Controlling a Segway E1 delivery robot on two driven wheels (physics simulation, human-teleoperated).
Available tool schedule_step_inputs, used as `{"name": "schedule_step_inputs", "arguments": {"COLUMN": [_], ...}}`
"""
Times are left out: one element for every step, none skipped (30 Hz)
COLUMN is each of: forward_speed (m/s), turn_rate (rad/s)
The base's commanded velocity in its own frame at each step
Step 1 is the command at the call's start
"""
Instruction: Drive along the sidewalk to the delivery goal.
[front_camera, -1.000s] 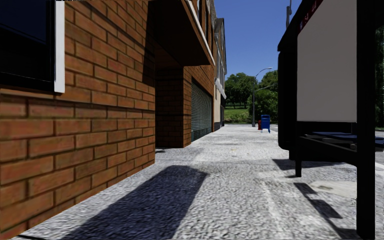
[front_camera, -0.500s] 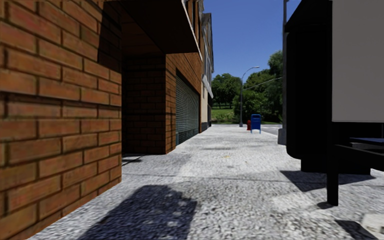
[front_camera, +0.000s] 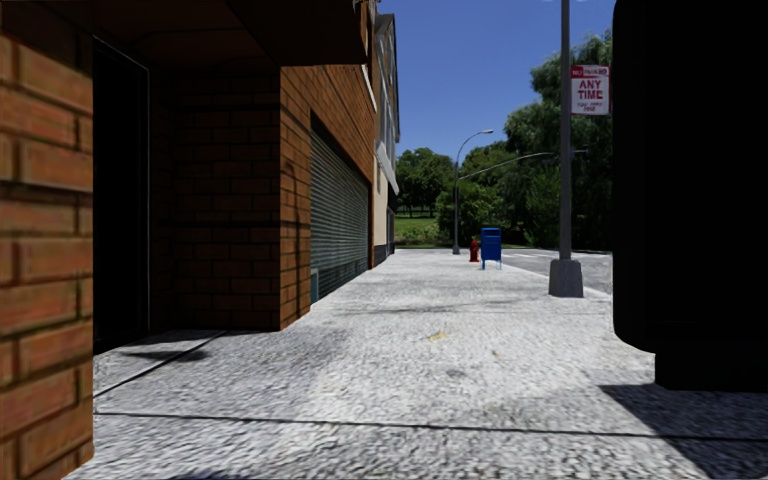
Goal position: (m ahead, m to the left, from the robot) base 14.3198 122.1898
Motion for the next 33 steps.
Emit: {"name": "schedule_step_inputs", "arguments": {"forward_speed": [2.00,2.00,1.99,1.99,1.99,1.99,1.99,1.99,1.99,1.99,1.99,1.99,1.99,1.99,1.99,1.99,1.99,1.99,1.99,1.99,1.99,1.99,1.99,1.99,1.99,1.99,1.99,1.99,1.99,1.99,1.99,1.99,1.99], "turn_rate": [-0.28,-0.28,-0.28,-0.28,-0.28,-0.28,-0.28,-0.28,-0.28,-0.28,-0.28,-0.28,-0.28,-0.28,-0.28,-0.28,-0.28,-0.28,-0.28,-0.28,-0.28,-0.28,-0.28,-0.28,-0.28,-0.28,-0.28,-0.28,-0.28,-0.28,-0.28,-0.21,0.00]}}
